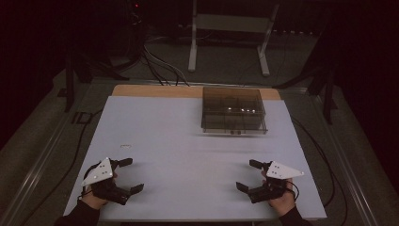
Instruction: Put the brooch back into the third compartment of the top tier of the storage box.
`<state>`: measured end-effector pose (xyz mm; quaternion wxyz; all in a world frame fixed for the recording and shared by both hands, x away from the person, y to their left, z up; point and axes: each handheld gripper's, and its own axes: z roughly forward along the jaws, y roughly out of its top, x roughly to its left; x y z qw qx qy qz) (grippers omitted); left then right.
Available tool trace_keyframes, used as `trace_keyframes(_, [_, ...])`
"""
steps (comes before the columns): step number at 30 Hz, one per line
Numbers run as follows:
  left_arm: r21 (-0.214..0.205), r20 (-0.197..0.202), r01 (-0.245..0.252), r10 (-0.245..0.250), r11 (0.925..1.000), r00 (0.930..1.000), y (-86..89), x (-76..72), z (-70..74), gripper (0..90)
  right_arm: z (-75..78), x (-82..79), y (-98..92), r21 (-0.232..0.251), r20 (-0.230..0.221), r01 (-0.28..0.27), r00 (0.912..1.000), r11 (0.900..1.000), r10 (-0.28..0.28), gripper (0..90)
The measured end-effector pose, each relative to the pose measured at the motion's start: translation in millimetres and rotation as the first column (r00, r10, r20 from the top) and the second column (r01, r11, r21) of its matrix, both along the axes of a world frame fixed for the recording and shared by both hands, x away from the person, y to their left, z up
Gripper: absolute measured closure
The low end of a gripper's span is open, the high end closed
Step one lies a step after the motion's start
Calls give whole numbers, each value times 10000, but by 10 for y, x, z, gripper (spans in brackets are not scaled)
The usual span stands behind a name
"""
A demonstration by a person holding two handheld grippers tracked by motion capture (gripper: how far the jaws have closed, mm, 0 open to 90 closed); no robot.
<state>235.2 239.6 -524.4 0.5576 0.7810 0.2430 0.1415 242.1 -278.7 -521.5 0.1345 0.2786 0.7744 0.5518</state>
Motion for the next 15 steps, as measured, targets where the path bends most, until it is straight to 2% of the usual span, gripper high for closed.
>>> trace_keyframes(6, [308, -104, 156, -153, 9994, 9998, -11, 1, -36, 5, -5, 4, 21, -122, -51, -68, 10000, 9999, 67, 0])
trace_keyframes(15, [161, -262, 374, -369, 9992, 9990, -10, -7, -23, 5, 8, 28, 22, 12, -61, -56, 10000, 10000, 56, 0])
